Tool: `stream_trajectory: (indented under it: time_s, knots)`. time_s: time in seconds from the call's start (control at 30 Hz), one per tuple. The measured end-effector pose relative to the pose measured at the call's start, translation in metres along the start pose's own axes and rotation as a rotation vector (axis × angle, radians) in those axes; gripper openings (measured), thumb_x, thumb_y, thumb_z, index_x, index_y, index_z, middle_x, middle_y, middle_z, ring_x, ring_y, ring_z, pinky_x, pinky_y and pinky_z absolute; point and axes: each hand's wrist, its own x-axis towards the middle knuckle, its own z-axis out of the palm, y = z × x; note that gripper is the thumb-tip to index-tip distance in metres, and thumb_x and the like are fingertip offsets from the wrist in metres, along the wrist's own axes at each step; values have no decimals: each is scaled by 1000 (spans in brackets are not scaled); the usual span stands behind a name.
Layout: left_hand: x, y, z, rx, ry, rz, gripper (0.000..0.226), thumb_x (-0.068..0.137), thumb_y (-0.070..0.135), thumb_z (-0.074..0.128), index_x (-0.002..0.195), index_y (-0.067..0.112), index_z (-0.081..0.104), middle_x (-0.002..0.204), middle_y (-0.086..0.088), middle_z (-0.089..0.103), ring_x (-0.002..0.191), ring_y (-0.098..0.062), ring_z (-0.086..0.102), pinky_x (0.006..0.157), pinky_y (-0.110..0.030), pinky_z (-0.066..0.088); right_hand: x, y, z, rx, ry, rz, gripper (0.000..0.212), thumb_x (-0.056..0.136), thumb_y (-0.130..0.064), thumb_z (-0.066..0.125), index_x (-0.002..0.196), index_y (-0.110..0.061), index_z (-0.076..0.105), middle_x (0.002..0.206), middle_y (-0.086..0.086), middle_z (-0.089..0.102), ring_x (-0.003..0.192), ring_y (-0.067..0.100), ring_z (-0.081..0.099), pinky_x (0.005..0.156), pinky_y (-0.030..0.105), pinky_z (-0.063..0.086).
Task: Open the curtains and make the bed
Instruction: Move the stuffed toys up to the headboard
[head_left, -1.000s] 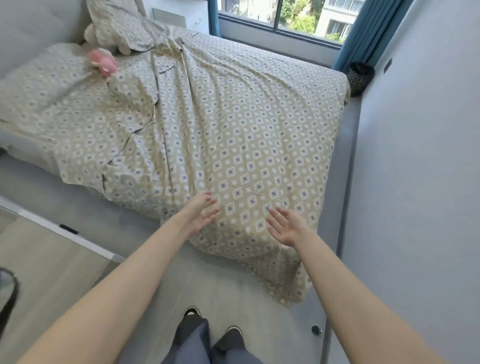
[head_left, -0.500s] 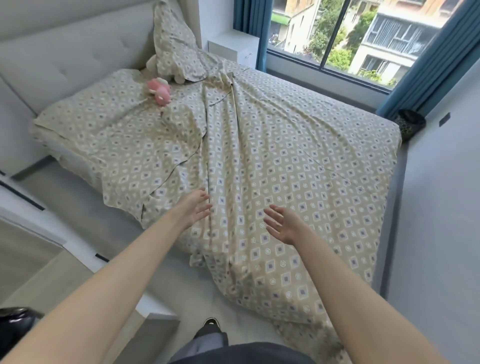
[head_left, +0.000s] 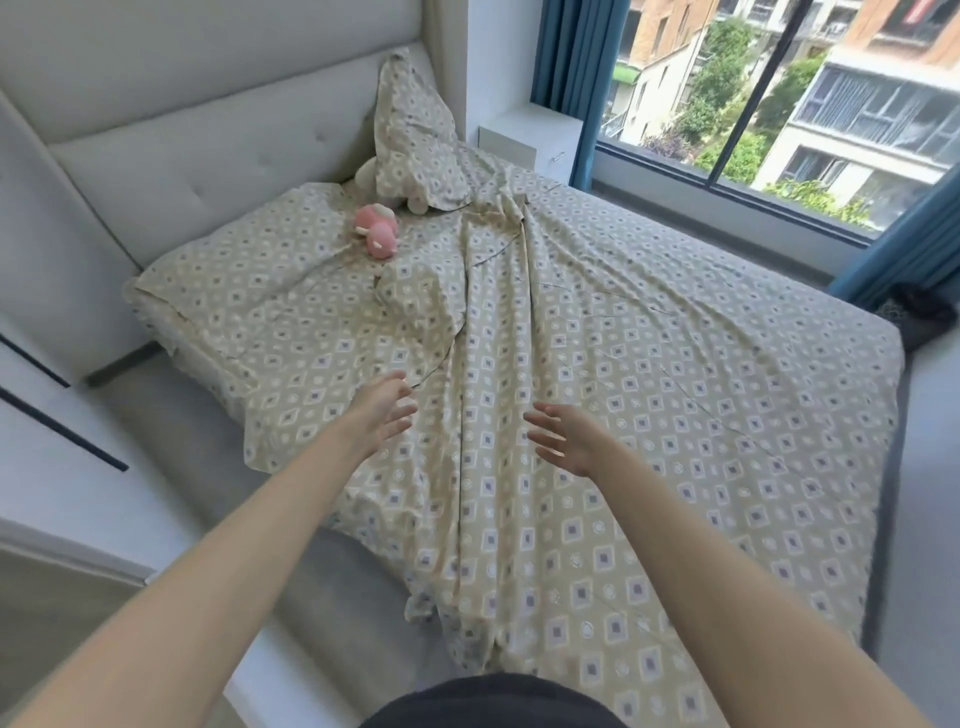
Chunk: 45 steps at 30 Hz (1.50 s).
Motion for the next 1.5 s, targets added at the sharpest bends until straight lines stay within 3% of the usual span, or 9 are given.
stream_trajectory:
  time_s: [0.17, 0.4, 0.57, 0.73, 0.9, 1.03, 1.13, 1.3, 1.5]
  knots:
    - [45, 27, -7, -21, 24, -10, 38, 93, 8, 49, 129, 17, 53, 119, -4, 56, 92, -20, 59, 79, -32, 50, 39, -39, 23, -92, -25, -17, 28, 101, -18, 36, 121, -20, 57, 96, -7, 66, 82, 14, 59, 74, 27, 47]
    - [127, 62, -36, 33, 54, -51, 34, 96, 11, 44, 130, 16, 50, 119, -3, 52, 103, -23, 57, 85, -34, 48, 115, -79, 73, -153, 16, -14, 26, 100, -16, 39, 115, -19, 60, 97, -5, 69, 85, 16, 60, 81, 31, 47]
    - [209, 103, -68, 81, 54, -102, 15, 98, 16, 41, 110, 17, 50, 91, 3, 54, 72, -13, 53, 66, -26, 46, 177, -106, 126, -98, 46, 12, 27, 100, -15, 39, 119, -17, 58, 100, -3, 68, 90, 20, 59, 82, 31, 47]
    - [293, 152, -98, 187, -30, -140, 35, 99, 19, 42, 132, 13, 47, 117, -3, 52, 84, -16, 56, 77, -31, 48, 233, -146, 175, -16, 111, 33, 28, 100, -16, 39, 122, -16, 56, 95, -3, 66, 87, 19, 58, 79, 31, 46]
    - [352, 191, -116, 226, -85, -189, 39, 101, 25, 40, 137, 12, 44, 133, -8, 51, 103, -23, 56, 84, -33, 47, 270, -179, 212, 0, 182, 30, 25, 98, -9, 41, 114, -16, 60, 91, -2, 68, 75, 16, 58, 72, 28, 46]
    - [389, 205, -118, 290, -100, -203, 39, 101, 23, 38, 138, 12, 43, 131, -8, 51, 101, -23, 55, 94, -37, 47, 295, -186, 224, -50, 219, 39, 27, 94, -7, 45, 115, -15, 61, 92, -2, 69, 73, 14, 58, 71, 28, 46]
    - [407, 211, -121, 315, -97, -200, 39, 102, 26, 38, 137, 10, 43, 117, -5, 51, 99, -21, 54, 89, -35, 47, 306, -186, 230, -81, 221, 50, 28, 93, -6, 48, 117, -14, 60, 91, -2, 67, 72, 14, 57, 70, 28, 45]
    - [444, 221, -141, 353, -93, -240, 41, 101, 26, 39, 140, 14, 40, 133, -6, 51, 113, -23, 56, 90, -35, 46, 331, -183, 249, -77, 245, 104, 31, 88, -5, 56, 117, -15, 62, 91, -3, 67, 74, 15, 57, 70, 27, 45]
    - [490, 241, -156, 359, -111, -268, 40, 102, 24, 39, 139, 11, 40, 128, -8, 51, 114, -24, 56, 91, -35, 46, 362, -188, 284, -97, 281, 122, 26, 94, -10, 45, 113, -17, 60, 91, -4, 68, 75, 15, 57, 73, 28, 44]
